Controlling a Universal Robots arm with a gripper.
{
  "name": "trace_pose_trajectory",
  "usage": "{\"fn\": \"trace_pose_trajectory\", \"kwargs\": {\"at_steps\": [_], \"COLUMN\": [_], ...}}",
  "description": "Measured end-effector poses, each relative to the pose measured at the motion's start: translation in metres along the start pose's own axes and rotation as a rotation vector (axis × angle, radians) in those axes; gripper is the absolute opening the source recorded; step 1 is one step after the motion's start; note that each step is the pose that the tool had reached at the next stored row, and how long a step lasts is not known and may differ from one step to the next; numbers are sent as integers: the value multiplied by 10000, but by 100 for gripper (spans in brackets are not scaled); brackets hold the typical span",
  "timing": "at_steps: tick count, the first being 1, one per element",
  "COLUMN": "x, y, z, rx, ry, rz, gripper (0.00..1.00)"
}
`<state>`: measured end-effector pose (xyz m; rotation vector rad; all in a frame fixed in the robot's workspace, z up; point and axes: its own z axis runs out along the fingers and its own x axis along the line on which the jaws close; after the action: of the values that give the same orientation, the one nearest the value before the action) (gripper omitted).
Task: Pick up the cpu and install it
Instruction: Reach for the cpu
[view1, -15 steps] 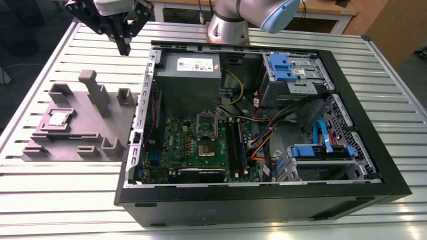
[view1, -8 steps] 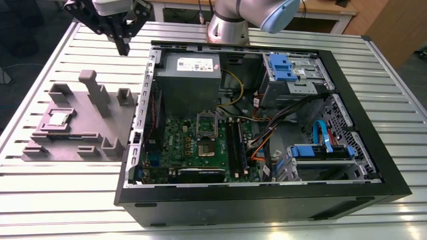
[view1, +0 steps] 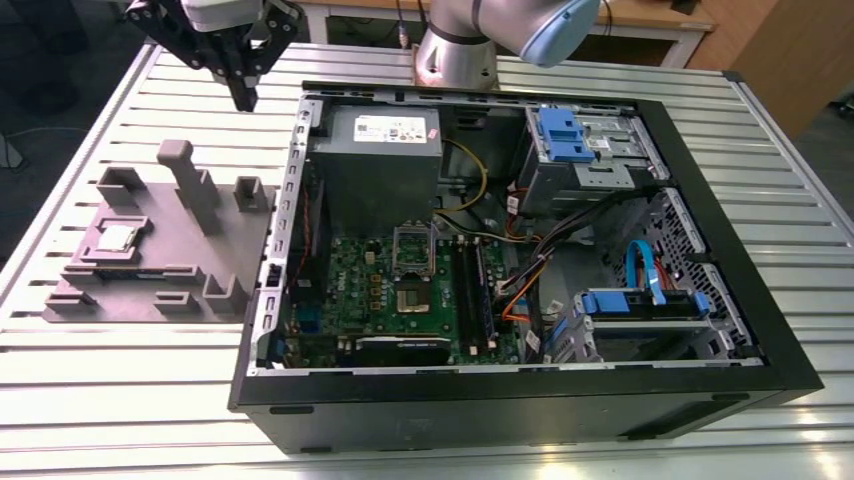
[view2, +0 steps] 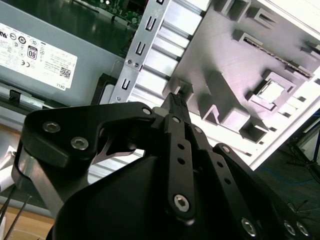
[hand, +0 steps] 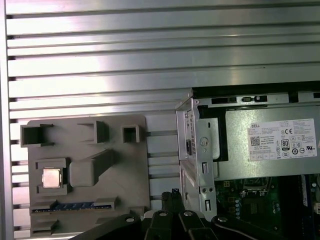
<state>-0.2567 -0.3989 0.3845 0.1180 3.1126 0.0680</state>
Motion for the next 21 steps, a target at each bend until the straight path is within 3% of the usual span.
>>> {"fn": "trace_pose_trajectory", "kwargs": {"at_steps": [9,21], "x": [85,114], "y": [-7,-9], "z": [1,1], "rx": [0,0], "ry": [-1,0], "rz": [0,-1], "gripper": [10,10]}}
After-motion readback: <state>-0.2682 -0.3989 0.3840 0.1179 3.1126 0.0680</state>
